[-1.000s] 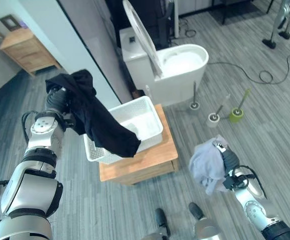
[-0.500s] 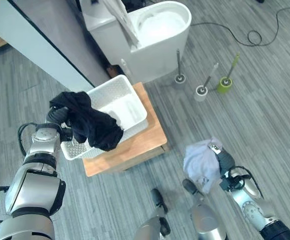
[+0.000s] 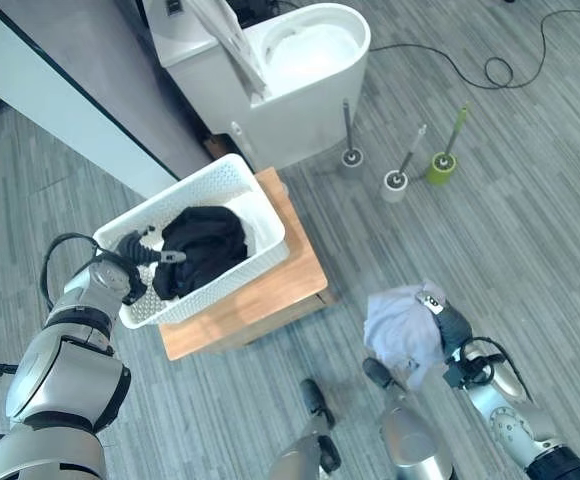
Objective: Pick up bed clothes into laundry basket.
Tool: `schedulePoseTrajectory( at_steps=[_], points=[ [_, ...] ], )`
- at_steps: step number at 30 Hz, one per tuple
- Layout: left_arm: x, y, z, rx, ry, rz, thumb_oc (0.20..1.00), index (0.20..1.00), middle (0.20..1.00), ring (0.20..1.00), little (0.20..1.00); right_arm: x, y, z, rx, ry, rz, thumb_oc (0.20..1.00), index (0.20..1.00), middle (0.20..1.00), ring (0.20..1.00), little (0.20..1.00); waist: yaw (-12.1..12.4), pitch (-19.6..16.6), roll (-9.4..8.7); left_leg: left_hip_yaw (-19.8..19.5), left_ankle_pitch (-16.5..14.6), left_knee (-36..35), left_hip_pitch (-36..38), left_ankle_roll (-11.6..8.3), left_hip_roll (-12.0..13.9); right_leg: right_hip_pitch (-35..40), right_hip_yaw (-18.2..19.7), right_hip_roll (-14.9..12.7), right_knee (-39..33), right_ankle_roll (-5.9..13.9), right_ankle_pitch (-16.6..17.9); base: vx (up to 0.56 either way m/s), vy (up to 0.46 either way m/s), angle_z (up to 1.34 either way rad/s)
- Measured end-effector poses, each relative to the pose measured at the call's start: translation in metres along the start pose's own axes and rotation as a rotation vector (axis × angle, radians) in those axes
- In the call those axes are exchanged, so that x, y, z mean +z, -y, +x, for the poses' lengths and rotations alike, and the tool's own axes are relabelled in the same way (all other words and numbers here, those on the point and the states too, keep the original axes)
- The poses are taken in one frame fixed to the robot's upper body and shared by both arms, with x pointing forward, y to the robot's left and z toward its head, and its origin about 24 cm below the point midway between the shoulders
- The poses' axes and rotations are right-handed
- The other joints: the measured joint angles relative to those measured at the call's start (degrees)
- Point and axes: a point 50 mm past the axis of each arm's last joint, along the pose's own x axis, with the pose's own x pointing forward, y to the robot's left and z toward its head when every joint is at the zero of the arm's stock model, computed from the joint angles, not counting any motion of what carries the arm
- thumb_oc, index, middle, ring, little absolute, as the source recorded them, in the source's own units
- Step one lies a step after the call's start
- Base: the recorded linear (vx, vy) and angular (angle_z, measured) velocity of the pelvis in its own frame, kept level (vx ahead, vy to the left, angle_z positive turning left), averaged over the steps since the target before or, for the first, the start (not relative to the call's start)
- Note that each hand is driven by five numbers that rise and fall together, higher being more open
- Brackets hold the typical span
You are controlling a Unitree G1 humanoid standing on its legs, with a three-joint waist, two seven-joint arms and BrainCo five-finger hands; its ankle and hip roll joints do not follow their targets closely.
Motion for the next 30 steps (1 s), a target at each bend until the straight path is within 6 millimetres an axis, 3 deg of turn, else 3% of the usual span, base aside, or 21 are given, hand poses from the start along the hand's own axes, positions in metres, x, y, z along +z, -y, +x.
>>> schedulePoseTrajectory(
  at_steps=[2,5,9,12,13,14,16,17,18,19,21,22,23,25,27,28,30],
  points=[
    [0.036,-0.028,0.002,0.066,0.116,0.087,1.0,1.0,1.0,1.0,1.0,0.004,0.006,-0.002,0.0,-0.013,-0.042,0.2,0.2,0.2,0.2,0.2,1.5,0.0,0.04,-1.6,0.6,0.0,0.3,-0.13,-0.3,1.2,-1.7,-0.2,0.0,0.0,0.0,-0.01,-0.059,0.34],
    [0.071,-0.045,-0.001,0.161,0.253,0.132,1.0,1.0,1.0,1.0,1.0,0.024,0.016,0.001,-0.006,0.009,-0.13,0.2,0.2,0.2,0.2,0.2,2.7,-0.1,0.03,-2.8,0.7,0.0,1.1,-0.07,-0.3,2.3,-3.1,-0.2,0.1,0.02,-0.1,-0.01,-0.029,0.27],
    [0.081,-0.043,-0.006,0.184,0.323,0.181,1.0,1.0,1.0,1.0,1.0,0.079,0.039,0.003,-0.106,0.161,-0.263,0.2,0.2,0.2,0.2,0.2,4.8,-0.5,0.59,-4.4,0.4,-0.3,1.2,-0.49,-0.4,3.3,-4.6,-0.4,0.1,-0.01,0.0,-0.01,-0.042,0.14],
    [0.087,-0.028,-0.039,0.214,0.533,0.21,1.0,1.0,1.0,1.0,1.0,0.116,0.058,-0.01,-0.216,0.254,-0.358,0.2,0.2,0.2,0.2,0.2,8.0,-0.6,0.53,-6.9,0.2,-0.3,1.7,-0.2,-0.7,5.7,-6.9,-0.7,-1.1,-0.23,0.0,0.01,-0.026,0.39],
    [0.084,-0.011,-0.05,0.18,0.596,0.161,1.0,1.0,1.0,1.0,1.0,0.13,0.065,-0.012,-0.26,0.292,-0.38,0.2,0.2,0.2,0.2,0.2,9.2,-1.2,0.54,-7.7,0.1,-0.3,2.3,-0.35,-0.9,6.9,-8.2,-0.9,-1.4,-0.67,-0.3,0.01,-0.006,0.68],
    [0.049,0.043,-0.052,-0.03,0.53,0.039,1.0,1.0,1.0,1.0,1.0,0.152,0.077,0.001,-0.32,0.325,-0.415,0.2,0.2,0.2,0.2,0.2,10.6,-3.8,0.11,-8.8,0.0,-0.3,3.3,-0.32,-1.1,8.0,-9.7,-0.9,-1.4,-0.94,-0.8,0.0,0.005,0.59],
    [0.003,0.123,-0.052,-0.279,0.307,-0.099,1.0,1.0,1.0,1.0,1.0,0.182,0.076,0.029,-0.332,0.345,-0.472,0.2,0.2,0.2,0.2,0.2,12.2,-5.4,-0.41,-9.1,0.2,-0.3,4.3,-0.1,-1.2,9.0,-10.1,-1.0,-1.4,-0.87,-1.1,0.01,0.001,0.26],
    [-0.01,0.154,-0.056,-0.378,0.219,-0.117,1.0,1.0,1.0,1.0,1.0,0.195,0.074,0.04,-0.333,0.35,-0.504,0.2,0.2,0.2,0.2,0.2,12.7,-5.7,-0.67,-9.4,0.5,-0.1,4.5,0.26,-1.4,9.5,-10.5,-1.1,-1.4,-0.82,-1.1,0.01,0.003,0.21],
    [-0.016,0.201,-0.071,-0.54,0.163,-0.118,1.0,1.0,1.0,1.0,1.0,0.214,0.07,0.055,-0.345,0.352,-0.553,0.2,0.2,0.2,0.2,0.2,13.4,-6.0,-1.35,-10.6,0.5,-0.2,4.6,0.31,-1.5,9.9,-11.3,-1.2,-1.5,-0.66,-1.3,-0.01,0.003,0.27],
    [-0.016,0.232,-0.084,-0.642,0.133,-0.128,1.0,1.0,1.0,1.0,1.0,0.235,0.068,0.064,-0.37,0.349,-0.617,0.2,0.2,0.2,0.2,0.2,13.8,-6.0,-1.97,-10.7,0.7,-0.1,4.6,0.54,-1.6,9.9,-11.5,-1.3,-1.5,-0.67,-1.3,-0.01,0.013,0.38],
    [-0.022,0.28,-0.118,-0.835,0.095,-0.121,1.0,1.0,1.0,1.0,1.0,0.268,0.061,0.068,-0.415,0.431,-0.643,0.2,0.2,0.2,0.2,0.2,15.6,-7.0,-5.01,-12.0,1.2,0.0,3.8,0.56,-1.8,9.9,-12.5,-1.3,-1.5,-0.86,-1.5,0.03,0.012,0.31],
    [-0.026,0.306,-0.136,-0.896,0.022,-0.187,1.0,1.0,1.0,1.0,1.0,0.279,0.057,0.079,-0.439,0.413,-0.665,0.2,0.2,0.2,0.2,0.2,16.1,-7.6,-5.73,-12.3,0.5,-0.1,4.1,-0.35,-1.8,10.2,-13.1,-1.5,-1.5,-0.65,-1.7,0.03,-0.001,0.0],
    [-0.055,0.349,-0.183,-0.928,-0.37,-0.424,1.0,1.0,1.0,1.0,1.0,0.301,0.057,0.091,-0.547,0.362,-0.686,0.2,0.2,0.2,0.2,0.2,16.6,-9.1,-7.13,-12.0,0.1,0.0,5.0,-0.65,-2.0,11.0,-12.4,-1.6,-1.6,-0.53,-2.1,0.04,-0.03,0.03],
    [-0.093,0.38,-0.271,-1.061,-0.661,-0.469,1.0,1.0,1.0,1.0,1.0,0.322,0.049,0.091,-0.604,0.386,-0.718,0.2,0.2,0.2,0.2,0.2,18.3,-11.4,-10.42,-12.6,-0.2,-0.2,4.9,-0.75,-1.8,11.3,-13.4,-1.4,-1.6,-1.15,-2.7,0.04,-0.038,0.1],
    [-0.104,0.395,-0.34,-1.13,-0.852,-0.543,1.0,1.0,1.0,1.0,1.0,0.336,0.034,0.096,-0.607,0.359,-0.876,0.2,0.2,0.2,0.2,0.2,19.9,-14.2,-11.49,-12.9,-0.6,-0.3,4.9,-0.62,-1.9,11.4,-13.8,-1.4,-1.6,-1.51,-3.0,0.02,-0.016,0.14],
    [-0.108,0.396,-0.353,-1.162,-0.859,-0.525,1.0,1.0,1.0,1.0,1.0,0.344,0.032,0.092,-0.621,0.369,-0.9,0.2,0.2,0.2,0.2,0.2,21.3,-14.7,-11.49,-13.4,-0.6,-0.3,4.9,-0.62,-2.0,11.6,-14.1,-1.4,-1.6,-1.6,-3.2,0.01,-0.014,0.24],
    [-0.113,0.394,-0.358,-1.188,-0.839,-0.512,1.0,1.0,1.0,1.0,1.0,0.352,0.026,0.092,-0.627,0.382,-0.948,0.2,0.2,0.2,0.2,0.2,22.8,-15.5,-11.21,-13.9,-0.5,-0.1,4.4,-0.48,-1.9,11.4,-14.8,-1.2,-1.6,-1.91,-3.5,0.02,-0.011,0.29]
  ],
)
